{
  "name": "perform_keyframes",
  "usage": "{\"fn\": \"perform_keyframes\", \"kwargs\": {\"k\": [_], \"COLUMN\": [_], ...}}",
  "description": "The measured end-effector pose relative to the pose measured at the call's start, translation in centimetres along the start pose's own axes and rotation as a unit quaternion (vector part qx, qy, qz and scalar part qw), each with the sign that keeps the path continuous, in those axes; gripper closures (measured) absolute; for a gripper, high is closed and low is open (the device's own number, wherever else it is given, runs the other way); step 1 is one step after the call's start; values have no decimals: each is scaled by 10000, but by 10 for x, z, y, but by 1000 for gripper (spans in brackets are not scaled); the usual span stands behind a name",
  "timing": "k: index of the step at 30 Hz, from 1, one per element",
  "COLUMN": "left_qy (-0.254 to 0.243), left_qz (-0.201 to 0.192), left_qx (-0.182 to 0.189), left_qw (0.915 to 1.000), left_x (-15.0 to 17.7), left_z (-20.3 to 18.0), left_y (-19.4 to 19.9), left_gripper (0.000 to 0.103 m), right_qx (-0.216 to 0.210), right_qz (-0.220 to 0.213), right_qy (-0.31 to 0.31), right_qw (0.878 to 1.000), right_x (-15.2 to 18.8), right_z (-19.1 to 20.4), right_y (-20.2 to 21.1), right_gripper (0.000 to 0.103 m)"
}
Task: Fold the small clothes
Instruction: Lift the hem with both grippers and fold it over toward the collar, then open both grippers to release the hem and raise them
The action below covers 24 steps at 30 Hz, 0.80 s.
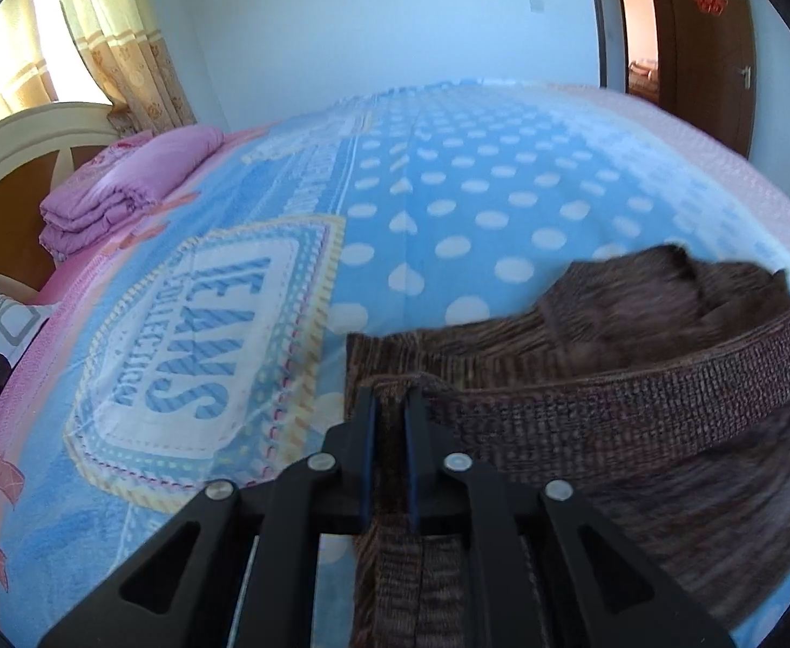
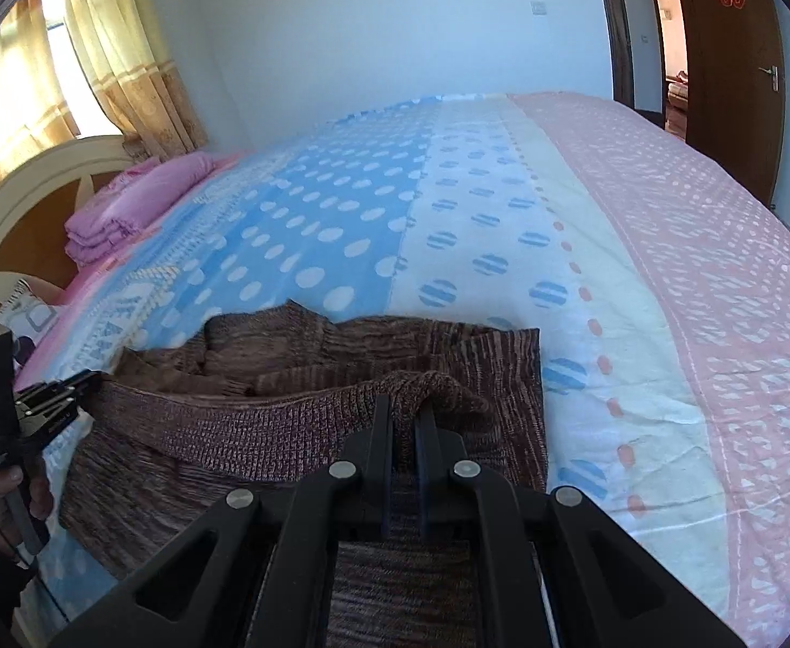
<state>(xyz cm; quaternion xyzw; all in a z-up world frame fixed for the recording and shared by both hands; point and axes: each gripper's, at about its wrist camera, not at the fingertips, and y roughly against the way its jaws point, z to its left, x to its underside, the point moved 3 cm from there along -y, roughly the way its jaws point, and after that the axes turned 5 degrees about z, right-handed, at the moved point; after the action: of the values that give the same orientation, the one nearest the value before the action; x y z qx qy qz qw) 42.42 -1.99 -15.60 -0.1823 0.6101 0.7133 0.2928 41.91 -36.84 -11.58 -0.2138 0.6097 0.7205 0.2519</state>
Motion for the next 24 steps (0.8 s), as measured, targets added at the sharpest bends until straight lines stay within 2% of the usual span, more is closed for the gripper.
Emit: {"fn": "perform_keyframes", "kwargs": {"k": [1,2,3,4,5,6,7,9,10,11,13,15,20,24], "left_qy": [1,12,41,60,32,-48,-157,-608,-871,-1083,-1536,-1688,-1134,-878], "left_qz": [43,91,130,88,13,-142,-299,-410,-365,-337,-378,-465,-318,-254], "left_qx": [-154,-250,-226,-173,-200,-262,-287,-190,-172,-211,-541,-928,-1384,-1701], "left_qw": [9999,9996,9997,9998,9998,9995,9990,9971,9954,9933,9859,9802,9833,9812], "left_x": [2,4,8,13,16,21,26,40,46,50,53,45,-2,-30], "left_z": [0,1,3,7,8,9,9,0,-8,-15,-30,-35,-11,11], "left_y": [-7,-10,-8,-1,6,17,29,46,47,45,37,26,-3,-17], "left_gripper": [86,80,65,56,37,26,23,5,1,0,0,0,0,0], "right_qx": [118,264,387,357,247,205,270,642,918,1153,1504,1665,1881,2000], "right_qz": [146,195,204,212,228,253,287,357,444,501,393,356,173,52], "right_qy": [97,159,209,259,338,447,668,1219,1567,1846,2252,2332,2179,1908], "right_qw": [9998,9993,9988,9988,9989,9985,9970,9898,9824,9748,9618,9574,9575,9610], "right_x": [1,3,6,10,16,21,27,38,43,45,42,29,-21,-53], "right_z": [-1,-2,-2,0,4,9,16,30,38,44,54,58,54,43], "right_y": [-13,-20,-23,-21,-18,-15,-13,-14,-20,-26,-33,-38,-50,-55], "right_gripper": [95,93,84,70,60,43,35,34,34,34,34,34,34,34]}}
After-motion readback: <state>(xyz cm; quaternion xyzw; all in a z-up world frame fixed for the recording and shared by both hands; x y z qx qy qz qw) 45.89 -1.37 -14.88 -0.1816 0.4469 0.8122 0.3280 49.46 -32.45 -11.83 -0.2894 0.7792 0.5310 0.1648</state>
